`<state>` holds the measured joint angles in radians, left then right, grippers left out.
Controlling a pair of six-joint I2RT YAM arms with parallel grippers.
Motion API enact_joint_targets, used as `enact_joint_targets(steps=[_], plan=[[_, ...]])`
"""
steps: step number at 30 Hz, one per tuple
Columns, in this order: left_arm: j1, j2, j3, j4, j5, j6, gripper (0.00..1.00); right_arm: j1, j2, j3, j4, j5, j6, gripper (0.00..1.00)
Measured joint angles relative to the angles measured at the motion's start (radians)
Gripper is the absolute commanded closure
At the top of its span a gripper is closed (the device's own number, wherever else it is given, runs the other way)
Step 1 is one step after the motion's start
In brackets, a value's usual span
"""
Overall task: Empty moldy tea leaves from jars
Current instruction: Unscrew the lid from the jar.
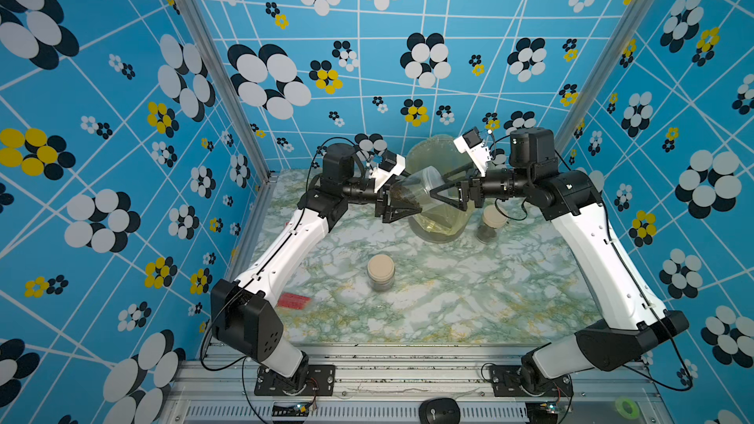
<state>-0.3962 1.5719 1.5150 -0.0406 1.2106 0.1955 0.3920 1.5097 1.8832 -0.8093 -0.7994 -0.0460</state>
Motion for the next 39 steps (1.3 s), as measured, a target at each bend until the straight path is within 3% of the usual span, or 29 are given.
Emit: enact_joint_targets(steps=[7,15,24,34,39], plan=[[0.022,0.039,0.025,0.01,0.103,-0.1,0.49,0.0,-0.003,-0.027,0.046,-0.023,-0.068,0.23],[0.03,0.04,0.043,0.032,0.102,-0.133,0.49,0.002,-0.002,-0.03,0.0,-0.005,-0.111,0.01],[0.047,0.034,0.065,0.074,0.051,-0.116,0.5,0.003,-0.002,-0.039,-0.056,0.04,-0.113,0.01],[0.047,-0.043,-0.036,0.16,-0.113,0.018,0.49,0.004,-0.047,-0.032,-0.072,0.101,0.079,0.01],[0.017,-0.073,-0.099,0.218,-0.249,0.152,0.49,0.005,-0.11,-0.026,-0.067,0.114,0.234,0.01]])
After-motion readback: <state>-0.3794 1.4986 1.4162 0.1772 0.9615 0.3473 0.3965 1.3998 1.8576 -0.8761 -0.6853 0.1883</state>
